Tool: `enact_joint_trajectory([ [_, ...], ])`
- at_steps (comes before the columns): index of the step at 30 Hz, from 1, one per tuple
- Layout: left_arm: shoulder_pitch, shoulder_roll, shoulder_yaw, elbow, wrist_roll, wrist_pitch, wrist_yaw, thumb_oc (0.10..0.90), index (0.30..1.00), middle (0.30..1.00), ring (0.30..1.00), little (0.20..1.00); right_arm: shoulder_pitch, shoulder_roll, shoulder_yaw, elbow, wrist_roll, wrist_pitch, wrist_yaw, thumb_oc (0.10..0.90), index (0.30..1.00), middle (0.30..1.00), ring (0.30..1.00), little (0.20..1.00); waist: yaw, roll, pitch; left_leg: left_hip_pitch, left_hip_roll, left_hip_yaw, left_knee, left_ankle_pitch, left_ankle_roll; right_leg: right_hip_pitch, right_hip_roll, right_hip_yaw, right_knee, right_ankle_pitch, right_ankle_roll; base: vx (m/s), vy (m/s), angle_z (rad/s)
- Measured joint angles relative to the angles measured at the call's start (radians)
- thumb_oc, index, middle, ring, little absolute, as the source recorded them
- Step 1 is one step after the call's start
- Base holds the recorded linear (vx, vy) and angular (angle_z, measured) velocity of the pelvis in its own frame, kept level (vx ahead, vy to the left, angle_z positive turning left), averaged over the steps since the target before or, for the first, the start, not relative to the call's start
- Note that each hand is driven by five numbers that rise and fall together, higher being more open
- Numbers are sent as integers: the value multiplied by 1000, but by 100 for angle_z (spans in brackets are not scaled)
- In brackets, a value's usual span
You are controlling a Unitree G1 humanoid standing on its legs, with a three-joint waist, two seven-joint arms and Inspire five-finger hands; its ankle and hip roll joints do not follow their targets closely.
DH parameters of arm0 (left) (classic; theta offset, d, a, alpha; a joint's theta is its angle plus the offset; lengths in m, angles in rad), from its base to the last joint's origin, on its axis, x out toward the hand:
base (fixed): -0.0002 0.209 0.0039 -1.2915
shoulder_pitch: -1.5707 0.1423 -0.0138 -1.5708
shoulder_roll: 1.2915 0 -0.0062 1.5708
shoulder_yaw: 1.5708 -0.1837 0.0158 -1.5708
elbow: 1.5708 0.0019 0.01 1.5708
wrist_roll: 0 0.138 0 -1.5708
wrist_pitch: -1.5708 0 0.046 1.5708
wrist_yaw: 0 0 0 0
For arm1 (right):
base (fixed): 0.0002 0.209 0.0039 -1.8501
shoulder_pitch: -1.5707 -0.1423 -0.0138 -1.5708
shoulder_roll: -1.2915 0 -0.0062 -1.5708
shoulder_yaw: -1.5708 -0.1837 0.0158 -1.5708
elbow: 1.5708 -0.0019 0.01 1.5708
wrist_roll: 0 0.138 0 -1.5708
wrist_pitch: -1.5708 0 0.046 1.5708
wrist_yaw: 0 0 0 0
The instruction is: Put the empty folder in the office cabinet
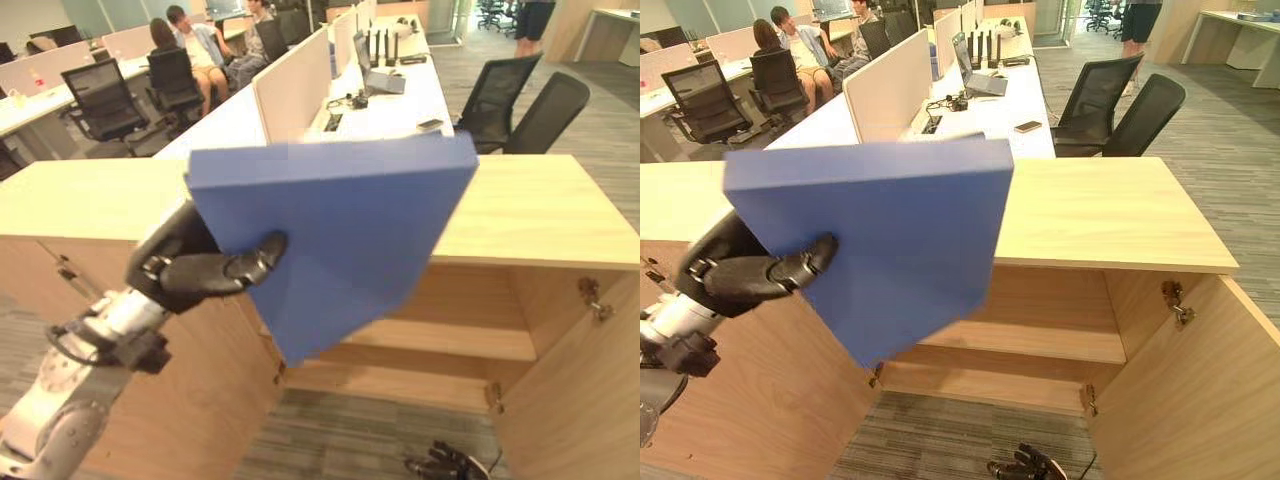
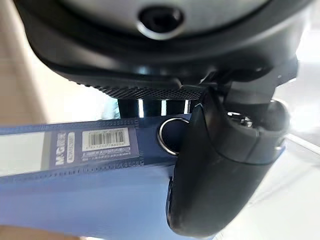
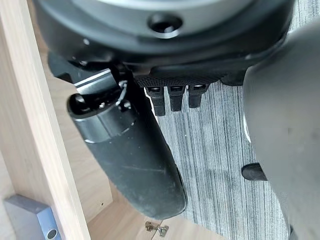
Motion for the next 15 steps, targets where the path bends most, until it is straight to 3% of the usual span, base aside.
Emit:
enact_joint_trajectory([
  [2,-1,58,-51,-4,-43,32,-11,400,300,300,300,300,-17,2,8,31,0,1,-1,800,900,900,900,900,1,-1,-1,0,1,0,0,1,-1,0,1,0,0,0,0,0,0,0],
  [10,-9,66,-190,3,-38,72,-17,400,300,300,300,300,-34,2,38,19,4,5,-3,800,900,900,900,900,-11,-3,0,0,0,1,0,1,-1,0,6,1,0,1,-1,0,0,0],
  [13,-17,66,-229,17,-22,90,-15,400,300,300,300,300,-39,2,46,-29,5,3,-5,800,900,900,900,900,-13,-6,0,1,2,2,0,1,-1,-1,5,1,0,1,-1,0,0,0],
  [15,-19,54,-238,41,1,88,-14,400,300,300,300,300,0,-42,71,-198,6,38,-17,800,900,900,900,900,-15,-6,1,-2,1,3,0,1,-1,-5,6,1,0,1,-1,0,0,0],
])
